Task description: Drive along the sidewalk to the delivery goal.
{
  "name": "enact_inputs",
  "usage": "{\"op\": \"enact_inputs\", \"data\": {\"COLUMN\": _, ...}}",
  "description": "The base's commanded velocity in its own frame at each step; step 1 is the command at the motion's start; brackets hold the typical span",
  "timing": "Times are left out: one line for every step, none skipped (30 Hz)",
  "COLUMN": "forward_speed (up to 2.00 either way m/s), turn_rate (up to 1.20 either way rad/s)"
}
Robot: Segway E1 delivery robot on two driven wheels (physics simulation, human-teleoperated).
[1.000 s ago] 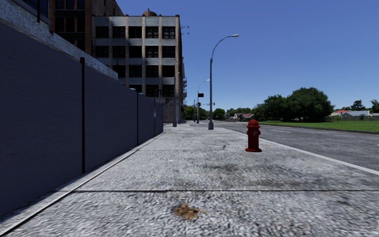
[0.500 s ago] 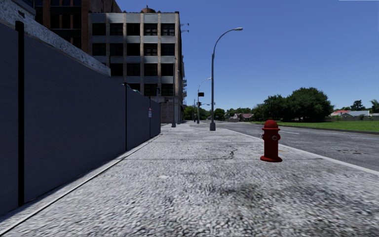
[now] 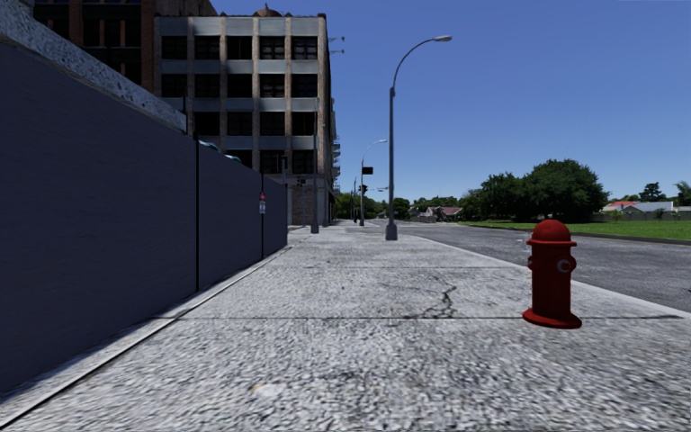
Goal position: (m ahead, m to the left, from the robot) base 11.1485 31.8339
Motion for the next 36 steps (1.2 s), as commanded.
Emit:
{"op": "enact_inputs", "data": {"forward_speed": 2.0, "turn_rate": 0.0}}
{"op": "enact_inputs", "data": {"forward_speed": 2.0, "turn_rate": 0.0}}
{"op": "enact_inputs", "data": {"forward_speed": 2.0, "turn_rate": 0.0}}
{"op": "enact_inputs", "data": {"forward_speed": 2.0, "turn_rate": 0.0}}
{"op": "enact_inputs", "data": {"forward_speed": 2.0, "turn_rate": 0.0}}
{"op": "enact_inputs", "data": {"forward_speed": 2.0, "turn_rate": 0.0}}
{"op": "enact_inputs", "data": {"forward_speed": 2.0, "turn_rate": 0.0}}
{"op": "enact_inputs", "data": {"forward_speed": 2.0, "turn_rate": 0.0}}
{"op": "enact_inputs", "data": {"forward_speed": 2.0, "turn_rate": 0.0}}
{"op": "enact_inputs", "data": {"forward_speed": 2.0, "turn_rate": 0.0}}
{"op": "enact_inputs", "data": {"forward_speed": 2.0, "turn_rate": 0.0}}
{"op": "enact_inputs", "data": {"forward_speed": 2.0, "turn_rate": 0.0}}
{"op": "enact_inputs", "data": {"forward_speed": 2.0, "turn_rate": 0.0}}
{"op": "enact_inputs", "data": {"forward_speed": 2.0, "turn_rate": 0.0}}
{"op": "enact_inputs", "data": {"forward_speed": 2.0, "turn_rate": 0.0}}
{"op": "enact_inputs", "data": {"forward_speed": 2.0, "turn_rate": 0.0}}
{"op": "enact_inputs", "data": {"forward_speed": 2.0, "turn_rate": 0.0}}
{"op": "enact_inputs", "data": {"forward_speed": 2.0, "turn_rate": 0.0}}
{"op": "enact_inputs", "data": {"forward_speed": 2.0, "turn_rate": 0.0}}
{"op": "enact_inputs", "data": {"forward_speed": 2.0, "turn_rate": 0.0}}
{"op": "enact_inputs", "data": {"forward_speed": 2.0, "turn_rate": 0.0}}
{"op": "enact_inputs", "data": {"forward_speed": 2.0, "turn_rate": 0.0}}
{"op": "enact_inputs", "data": {"forward_speed": 2.0, "turn_rate": 0.0}}
{"op": "enact_inputs", "data": {"forward_speed": 2.0, "turn_rate": 0.0}}
{"op": "enact_inputs", "data": {"forward_speed": 2.0, "turn_rate": 0.0}}
{"op": "enact_inputs", "data": {"forward_speed": 2.0, "turn_rate": 0.0}}
{"op": "enact_inputs", "data": {"forward_speed": 2.0, "turn_rate": 0.0}}
{"op": "enact_inputs", "data": {"forward_speed": 2.0, "turn_rate": 0.0}}
{"op": "enact_inputs", "data": {"forward_speed": 2.0, "turn_rate": 0.0}}
{"op": "enact_inputs", "data": {"forward_speed": 2.0, "turn_rate": 0.0}}
{"op": "enact_inputs", "data": {"forward_speed": 2.0, "turn_rate": 0.0}}
{"op": "enact_inputs", "data": {"forward_speed": 2.0, "turn_rate": 0.0}}
{"op": "enact_inputs", "data": {"forward_speed": 2.0, "turn_rate": 0.0}}
{"op": "enact_inputs", "data": {"forward_speed": 2.0, "turn_rate": 0.0}}
{"op": "enact_inputs", "data": {"forward_speed": 2.0, "turn_rate": 0.0}}
{"op": "enact_inputs", "data": {"forward_speed": 2.0, "turn_rate": 0.0}}
